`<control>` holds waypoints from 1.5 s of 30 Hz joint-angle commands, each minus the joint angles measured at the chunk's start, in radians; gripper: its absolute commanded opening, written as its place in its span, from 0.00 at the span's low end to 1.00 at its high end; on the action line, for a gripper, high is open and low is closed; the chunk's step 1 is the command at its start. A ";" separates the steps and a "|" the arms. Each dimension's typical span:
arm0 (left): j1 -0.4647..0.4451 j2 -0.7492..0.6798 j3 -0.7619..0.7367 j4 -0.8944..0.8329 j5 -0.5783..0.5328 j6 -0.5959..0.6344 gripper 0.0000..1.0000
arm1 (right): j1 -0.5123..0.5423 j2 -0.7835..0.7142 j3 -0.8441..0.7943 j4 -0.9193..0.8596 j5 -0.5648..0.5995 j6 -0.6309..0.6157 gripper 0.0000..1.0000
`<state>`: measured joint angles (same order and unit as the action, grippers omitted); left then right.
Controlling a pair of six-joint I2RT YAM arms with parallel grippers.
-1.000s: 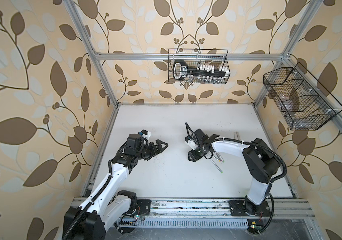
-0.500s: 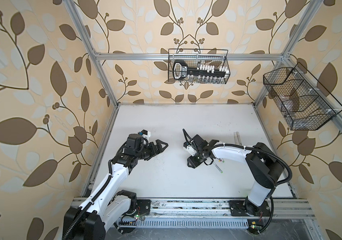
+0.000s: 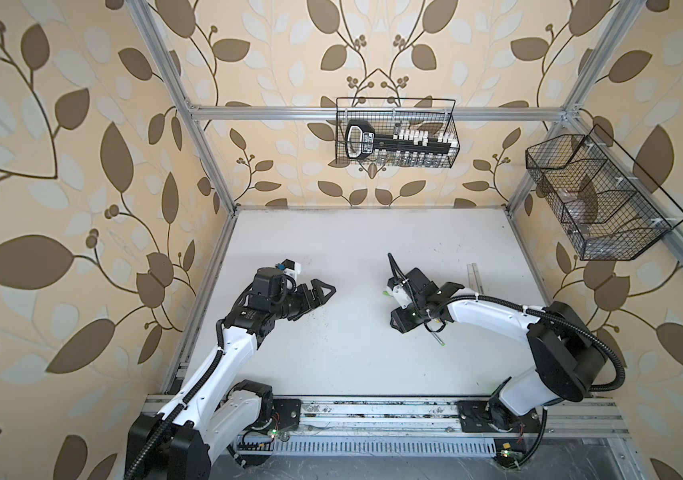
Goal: Insert the pens into the pen caps
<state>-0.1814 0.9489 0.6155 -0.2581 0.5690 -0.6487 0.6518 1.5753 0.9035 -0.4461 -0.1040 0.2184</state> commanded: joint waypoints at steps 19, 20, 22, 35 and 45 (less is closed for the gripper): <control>0.008 -0.012 -0.023 0.048 0.028 0.006 0.99 | 0.058 0.152 0.053 -0.028 0.112 0.029 0.30; 0.008 -0.013 -0.023 0.048 0.028 0.006 0.99 | 0.065 0.153 0.059 -0.040 0.126 0.030 0.29; 0.008 -0.013 -0.023 0.047 0.028 0.006 0.99 | 0.079 0.154 0.063 -0.061 0.152 0.033 0.29; 0.008 -0.002 -0.020 0.050 0.034 0.001 0.99 | 0.111 0.149 0.055 -0.100 0.204 0.039 0.21; 0.006 0.009 -0.046 0.107 0.059 -0.029 0.99 | 0.141 0.124 0.080 -0.081 0.183 0.039 0.13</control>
<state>-0.1818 0.9512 0.5903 -0.2123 0.5892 -0.6636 0.7795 1.7039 0.9630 -0.5030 0.0864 0.2577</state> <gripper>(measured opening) 0.988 0.135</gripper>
